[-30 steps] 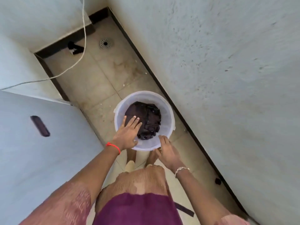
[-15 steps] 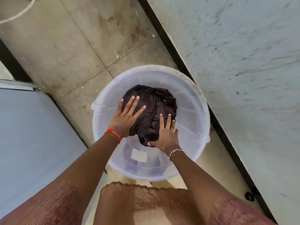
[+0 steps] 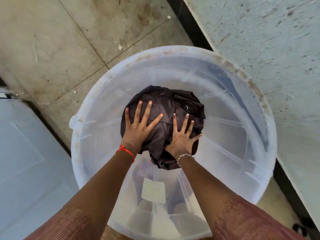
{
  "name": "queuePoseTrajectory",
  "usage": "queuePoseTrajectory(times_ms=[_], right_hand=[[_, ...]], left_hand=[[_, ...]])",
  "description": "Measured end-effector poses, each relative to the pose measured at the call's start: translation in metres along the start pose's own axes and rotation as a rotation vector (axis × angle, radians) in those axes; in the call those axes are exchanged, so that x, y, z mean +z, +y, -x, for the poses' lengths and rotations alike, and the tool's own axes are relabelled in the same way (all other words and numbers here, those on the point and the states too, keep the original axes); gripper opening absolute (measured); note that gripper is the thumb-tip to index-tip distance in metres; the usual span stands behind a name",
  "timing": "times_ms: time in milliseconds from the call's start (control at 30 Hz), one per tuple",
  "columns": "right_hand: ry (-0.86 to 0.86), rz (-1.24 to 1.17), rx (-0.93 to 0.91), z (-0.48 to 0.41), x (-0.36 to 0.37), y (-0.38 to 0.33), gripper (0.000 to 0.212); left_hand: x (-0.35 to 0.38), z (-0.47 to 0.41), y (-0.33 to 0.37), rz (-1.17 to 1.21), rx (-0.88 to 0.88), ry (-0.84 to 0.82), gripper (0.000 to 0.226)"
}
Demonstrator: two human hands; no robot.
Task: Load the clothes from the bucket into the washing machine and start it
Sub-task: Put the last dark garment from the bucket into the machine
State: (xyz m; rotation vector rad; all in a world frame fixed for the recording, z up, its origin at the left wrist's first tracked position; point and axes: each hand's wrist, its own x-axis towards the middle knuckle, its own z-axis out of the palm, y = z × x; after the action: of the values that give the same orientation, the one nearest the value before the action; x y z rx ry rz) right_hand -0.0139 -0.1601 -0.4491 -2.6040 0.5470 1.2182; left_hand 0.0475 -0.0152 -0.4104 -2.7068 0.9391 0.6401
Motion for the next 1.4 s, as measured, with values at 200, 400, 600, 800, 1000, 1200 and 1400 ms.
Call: queuePoseTrajectory(times_ms=[200, 400, 600, 800, 1000, 1200, 1400], right_hand=[[0.046, 0.042, -0.034, -0.012, 0.016, -0.013, 0.111], [0.025, -0.013, -0.136, -0.015, 0.017, -0.003, 0.091], [0.069, 0.060, -0.172, 0.015, -0.021, 0.019, 0.071], [0.106, 0.087, -0.225, 0.099, -0.082, 0.021, 0.072], [0.145, 0.141, -0.301, 0.206, -0.168, 0.021, 0.077], [0.187, 0.172, -0.315, 0.325, -0.260, 0.019, 0.070], [0.336, 0.168, -0.301, 0.437, -0.336, 0.006, 0.075]], left_hand=[[0.007, -0.012, 0.000, -0.165, 0.072, 0.116, 0.047], [0.001, -0.016, 0.001, -0.177, 0.084, 0.042, 0.047], [-0.041, -0.005, 0.014, 0.092, 0.016, -0.216, 0.065], [-0.125, 0.049, 0.010, 0.190, -0.038, -0.225, 0.072], [-0.229, 0.116, 0.006, 0.233, -0.083, -0.199, 0.074], [-0.336, 0.203, 0.006, 0.331, -0.145, -0.118, 0.089], [-0.435, 0.270, -0.011, 0.279, -0.097, 0.071, 0.091]])
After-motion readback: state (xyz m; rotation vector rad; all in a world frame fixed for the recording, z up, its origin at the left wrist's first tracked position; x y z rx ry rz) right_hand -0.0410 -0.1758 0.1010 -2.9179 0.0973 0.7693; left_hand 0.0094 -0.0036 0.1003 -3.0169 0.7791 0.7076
